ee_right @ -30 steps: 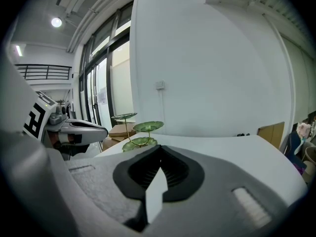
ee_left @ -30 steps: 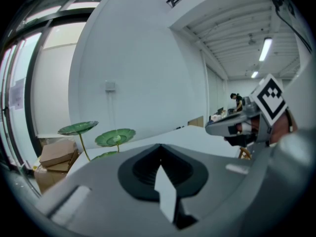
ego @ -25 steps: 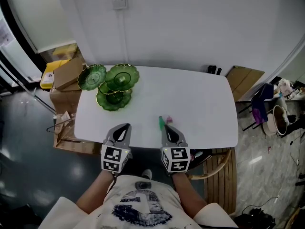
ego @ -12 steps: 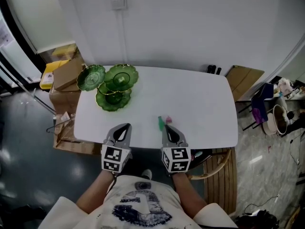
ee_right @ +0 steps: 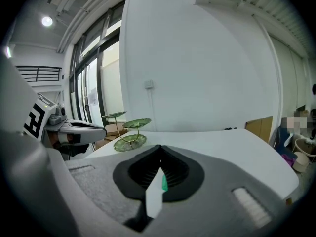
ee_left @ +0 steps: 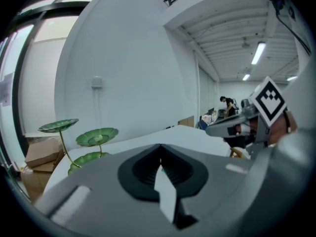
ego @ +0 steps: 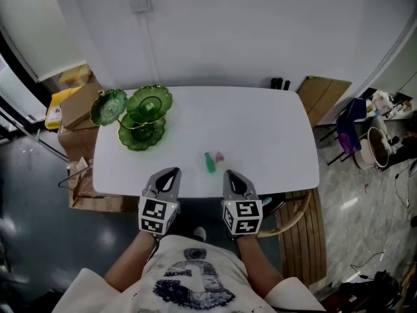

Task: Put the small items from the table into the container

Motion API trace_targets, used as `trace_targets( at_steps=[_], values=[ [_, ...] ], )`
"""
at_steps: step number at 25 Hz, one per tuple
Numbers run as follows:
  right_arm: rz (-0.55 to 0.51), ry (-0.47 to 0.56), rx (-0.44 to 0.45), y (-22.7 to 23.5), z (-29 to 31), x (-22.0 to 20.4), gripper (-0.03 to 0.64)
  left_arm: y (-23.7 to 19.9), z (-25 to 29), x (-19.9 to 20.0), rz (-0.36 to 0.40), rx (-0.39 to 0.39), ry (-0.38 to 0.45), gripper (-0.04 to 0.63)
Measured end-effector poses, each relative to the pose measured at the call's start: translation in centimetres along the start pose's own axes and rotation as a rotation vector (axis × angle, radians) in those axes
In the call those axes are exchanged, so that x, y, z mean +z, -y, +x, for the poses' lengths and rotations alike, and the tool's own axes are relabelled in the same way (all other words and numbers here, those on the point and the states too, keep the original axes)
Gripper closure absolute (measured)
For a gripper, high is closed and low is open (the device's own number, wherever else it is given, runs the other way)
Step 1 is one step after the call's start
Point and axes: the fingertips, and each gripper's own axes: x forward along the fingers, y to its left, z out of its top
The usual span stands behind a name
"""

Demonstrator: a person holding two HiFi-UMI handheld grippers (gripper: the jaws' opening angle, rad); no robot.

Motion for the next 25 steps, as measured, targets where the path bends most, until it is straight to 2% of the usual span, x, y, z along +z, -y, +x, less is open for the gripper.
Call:
trace_targets(
  at_steps=[14,20,25],
  values=[
    [0.085,-0.053,-0.093,4.5,-0.9,-3.5,0.617,5.5,4.9,-2.4,0.040,-0.182,-0.124,0.603],
    [0.100,-0.090,-0.130,7.1,-0.6,-4.7,0.617,6.9,8.7,-3.9,0.028,-0.234,-0.145,0.595],
    [0.117,-0.122,-0.155,9.1,0.0,-5.7,0.617,8.1,11.2,-4.5,0.006,-0.268,-0.200,0.570]
  ],
)
